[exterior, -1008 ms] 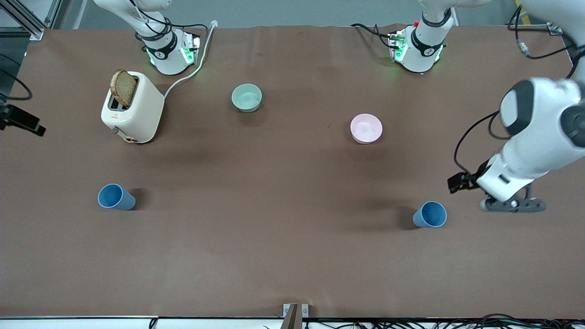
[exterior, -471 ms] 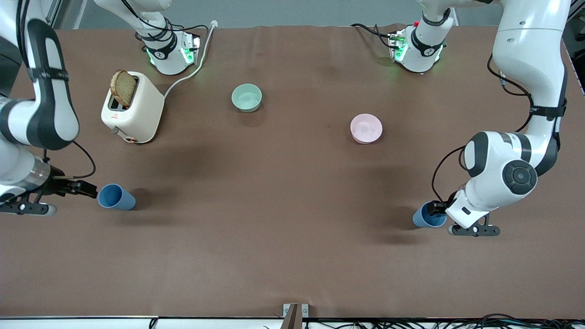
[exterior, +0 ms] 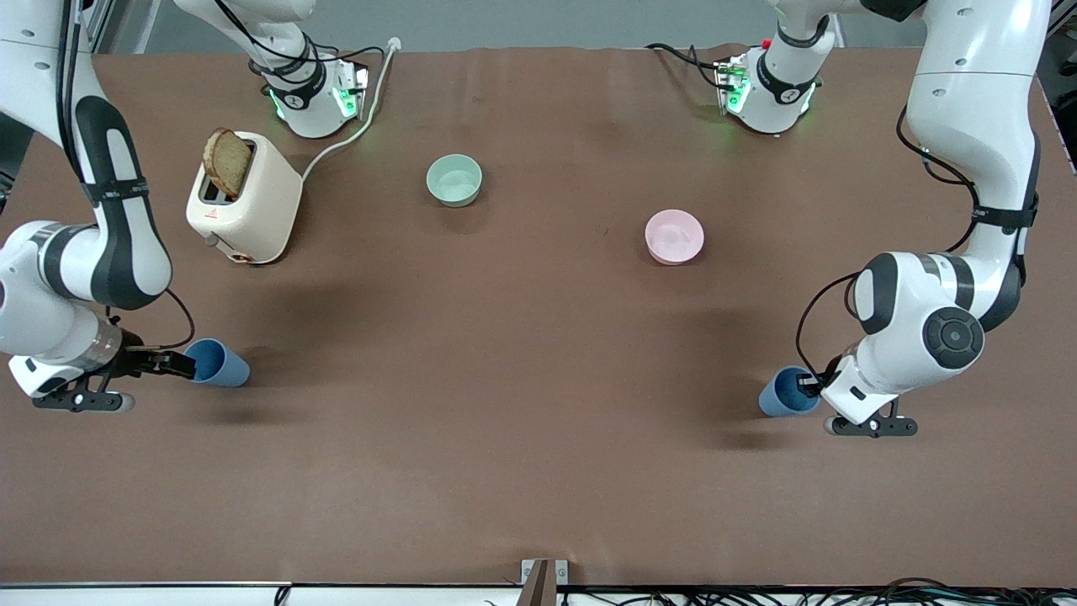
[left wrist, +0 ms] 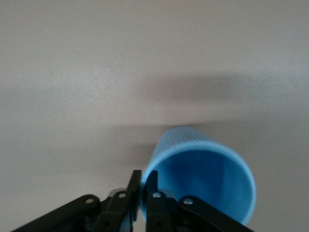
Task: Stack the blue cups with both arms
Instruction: 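Close the left gripper on one blue cup while the right gripper grasps the other, then carry the cup with the left gripper to the table center and set it down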
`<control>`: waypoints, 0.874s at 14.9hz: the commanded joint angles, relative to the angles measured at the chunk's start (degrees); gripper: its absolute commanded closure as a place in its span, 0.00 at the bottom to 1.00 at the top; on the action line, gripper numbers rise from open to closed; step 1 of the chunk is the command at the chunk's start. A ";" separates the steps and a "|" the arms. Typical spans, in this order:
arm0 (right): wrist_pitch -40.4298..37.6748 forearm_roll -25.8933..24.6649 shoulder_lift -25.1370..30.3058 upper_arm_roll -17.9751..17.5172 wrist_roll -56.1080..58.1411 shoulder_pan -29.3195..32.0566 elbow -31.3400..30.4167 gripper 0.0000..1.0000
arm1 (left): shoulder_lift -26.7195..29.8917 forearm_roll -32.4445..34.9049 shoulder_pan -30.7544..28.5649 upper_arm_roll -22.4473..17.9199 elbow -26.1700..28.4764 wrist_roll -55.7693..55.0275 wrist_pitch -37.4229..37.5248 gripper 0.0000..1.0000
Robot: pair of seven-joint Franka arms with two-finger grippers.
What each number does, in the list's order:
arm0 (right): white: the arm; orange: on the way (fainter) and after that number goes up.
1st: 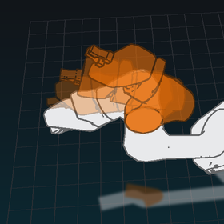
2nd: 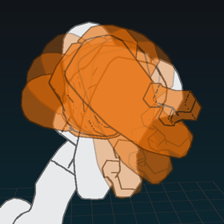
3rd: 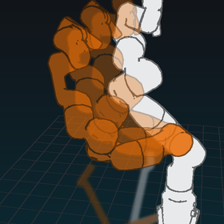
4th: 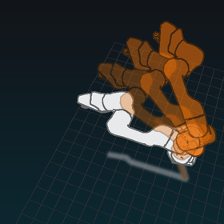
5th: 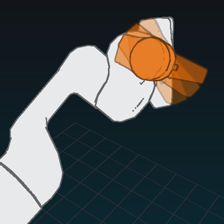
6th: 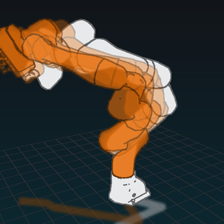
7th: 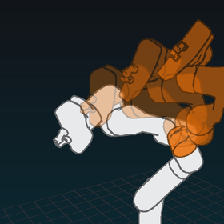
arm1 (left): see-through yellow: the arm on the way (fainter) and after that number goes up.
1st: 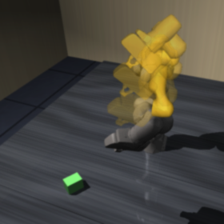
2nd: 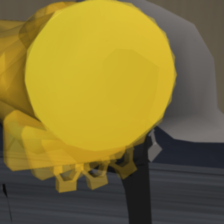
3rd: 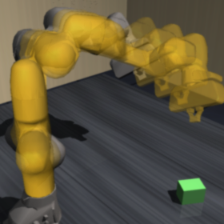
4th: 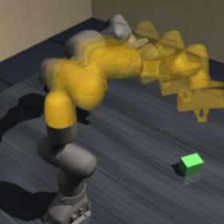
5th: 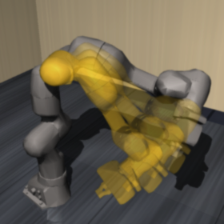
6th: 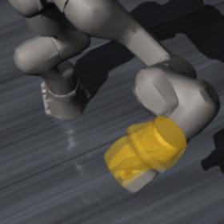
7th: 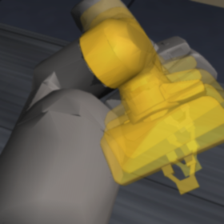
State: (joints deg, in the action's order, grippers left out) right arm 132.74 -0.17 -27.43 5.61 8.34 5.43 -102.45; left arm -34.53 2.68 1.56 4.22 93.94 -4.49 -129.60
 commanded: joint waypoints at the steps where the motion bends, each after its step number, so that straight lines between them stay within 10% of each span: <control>1: 5.76 -0.27 1.06 -0.78 1.33 0.90 -4.95 0.00 | 1.82 1.10 1.25 -0.01 -0.77 -0.88 0.40 1.00; 4: 6.39 -0.27 0.19 -0.87 1.33 0.72 -6.10 0.08 | 4.64 0.32 6.15 0.79 -3.31 -3.93 3.81 1.00; 11: 6.48 0.17 -1.57 -0.96 0.98 0.89 -5.84 0.96 | -4.03 0.49 27.77 1.58 -15.08 -42.67 6.11 1.00; 13: 5.78 2.27 -1.40 -1.04 1.77 1.33 -4.53 0.99 | -6.33 0.49 31.47 1.58 -16.59 -46.65 5.50 1.00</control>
State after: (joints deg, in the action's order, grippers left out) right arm 138.73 0.40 -29.50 5.30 9.16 5.61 -107.59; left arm -36.54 2.82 31.44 6.29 82.27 -48.10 -124.36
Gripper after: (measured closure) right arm 0.846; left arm 0.947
